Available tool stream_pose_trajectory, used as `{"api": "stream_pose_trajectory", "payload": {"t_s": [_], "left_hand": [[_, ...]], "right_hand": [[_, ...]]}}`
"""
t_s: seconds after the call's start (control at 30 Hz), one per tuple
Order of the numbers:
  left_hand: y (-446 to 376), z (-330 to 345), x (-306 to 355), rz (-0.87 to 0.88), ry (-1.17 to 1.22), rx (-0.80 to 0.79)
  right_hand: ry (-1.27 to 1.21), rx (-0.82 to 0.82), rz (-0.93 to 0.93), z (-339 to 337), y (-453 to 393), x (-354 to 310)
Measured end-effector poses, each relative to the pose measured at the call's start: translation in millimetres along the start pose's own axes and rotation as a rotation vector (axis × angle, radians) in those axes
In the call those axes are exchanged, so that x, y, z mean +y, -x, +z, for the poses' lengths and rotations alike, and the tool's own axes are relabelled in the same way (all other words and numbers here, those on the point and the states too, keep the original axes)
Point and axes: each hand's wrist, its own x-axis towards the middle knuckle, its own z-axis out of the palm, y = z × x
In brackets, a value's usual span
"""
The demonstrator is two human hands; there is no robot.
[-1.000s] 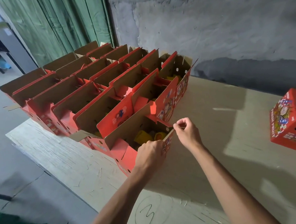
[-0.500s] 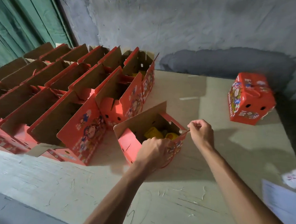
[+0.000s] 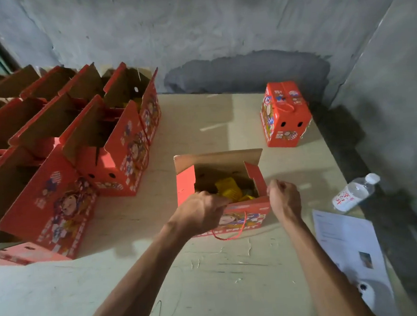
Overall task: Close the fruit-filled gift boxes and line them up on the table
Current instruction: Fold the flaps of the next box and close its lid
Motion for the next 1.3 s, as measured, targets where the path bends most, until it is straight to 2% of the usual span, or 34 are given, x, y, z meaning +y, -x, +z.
{"api": "stream_pose_trajectory", "payload": {"t_s": [0.1,0.27,0.47,0.63,0.7,0.87,0.93,1.07,1.17,1.23,1.3], "left_hand": [[2.5,1.6,-2.6,0.020,-0.004,0.000],[4.1,-6.1,-6.1,-0.010,-0.016,-0.012],[2.7,-8.1,-18.7,-0.148,-0.113,0.224],[16.6,-0.6,-24.9,-0.279,-0.067,0.299],[20.8,0.3,-29.0,-0.385,0.029,0.312],[33.6,2.7,-42.4,-0.625,0.460,0.429],[35.9,3.5,-47.7,-0.678,0.592,0.428],[26.9,-10.3,-55.7,-0.694,0.914,0.283],[14.9,-28.6,-60.6,-0.697,0.998,0.317],[2.7,-38.5,-63.7,-0.685,0.903,0.371],[-10.9,-43.9,-65.5,-0.719,0.864,0.321]], "right_hand": [[0.090,-0.053,0.033,-2.5,0.8,2.3],[0.179,-0.181,-0.031,-1.6,1.0,2.6],[0.013,-0.208,-0.116,-3.8,5.9,-2.8],[-0.036,-0.182,-0.163,-3.7,6.2,3.1],[-0.023,-0.178,-0.196,-4.5,6.0,4.8],[-0.033,-0.189,-0.243,-4.2,5.5,1.0],[0.020,-0.277,-0.245,-8.5,-0.6,-1.3],[0.072,-0.492,-0.244,-23.2,-17.4,-5.8],[-0.004,-0.460,-0.275,-26.9,-26.1,-4.5],[-0.117,-0.373,-0.295,-25.7,-29.8,-4.7],[-0.194,-0.295,-0.287,-24.1,-35.6,-7.2]]}}
